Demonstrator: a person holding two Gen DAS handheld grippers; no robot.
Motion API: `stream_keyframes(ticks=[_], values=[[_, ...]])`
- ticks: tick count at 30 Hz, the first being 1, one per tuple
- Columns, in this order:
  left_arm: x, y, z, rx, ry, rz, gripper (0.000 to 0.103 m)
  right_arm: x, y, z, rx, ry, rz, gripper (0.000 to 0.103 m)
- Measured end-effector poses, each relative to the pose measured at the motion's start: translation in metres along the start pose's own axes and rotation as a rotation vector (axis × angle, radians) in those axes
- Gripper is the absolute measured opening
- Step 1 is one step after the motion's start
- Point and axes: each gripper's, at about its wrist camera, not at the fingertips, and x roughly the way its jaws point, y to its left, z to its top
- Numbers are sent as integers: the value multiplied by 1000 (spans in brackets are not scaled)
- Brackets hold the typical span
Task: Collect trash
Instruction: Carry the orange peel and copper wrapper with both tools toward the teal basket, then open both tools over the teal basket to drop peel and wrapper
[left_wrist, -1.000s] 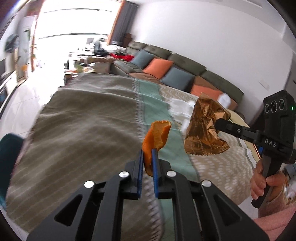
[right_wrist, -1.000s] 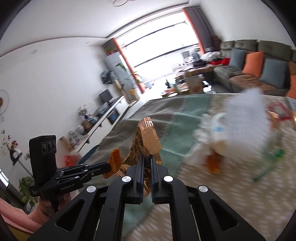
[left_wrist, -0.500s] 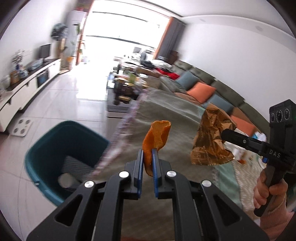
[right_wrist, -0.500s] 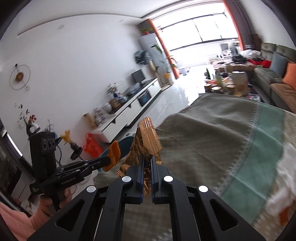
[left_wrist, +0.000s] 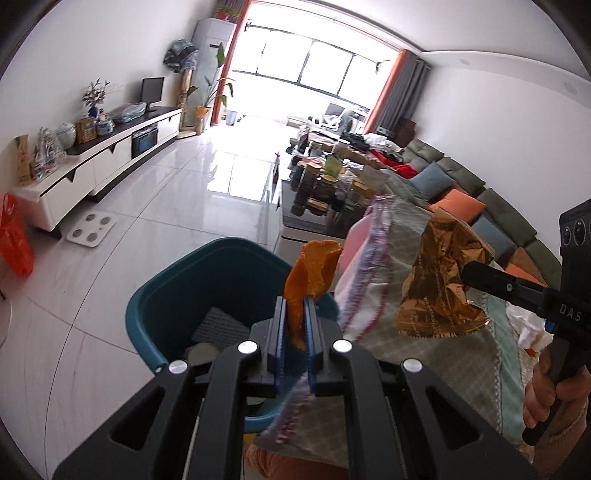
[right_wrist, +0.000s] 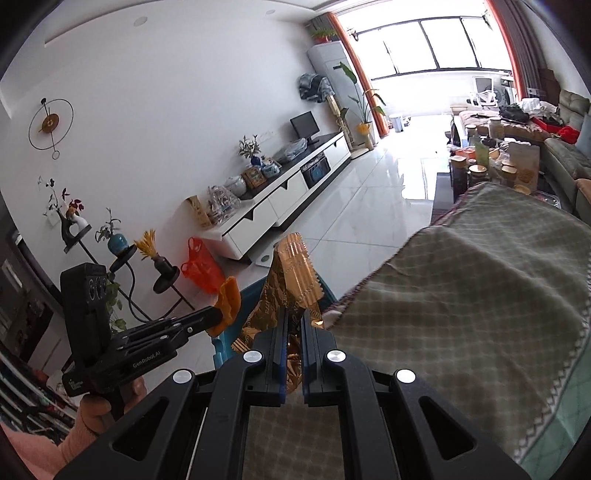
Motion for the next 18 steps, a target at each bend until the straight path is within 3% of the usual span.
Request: stream_keyframes(ticks=[18], values=[[35,37,-8,-95,71,44,11,81,19,8,-11,144,-31,7]])
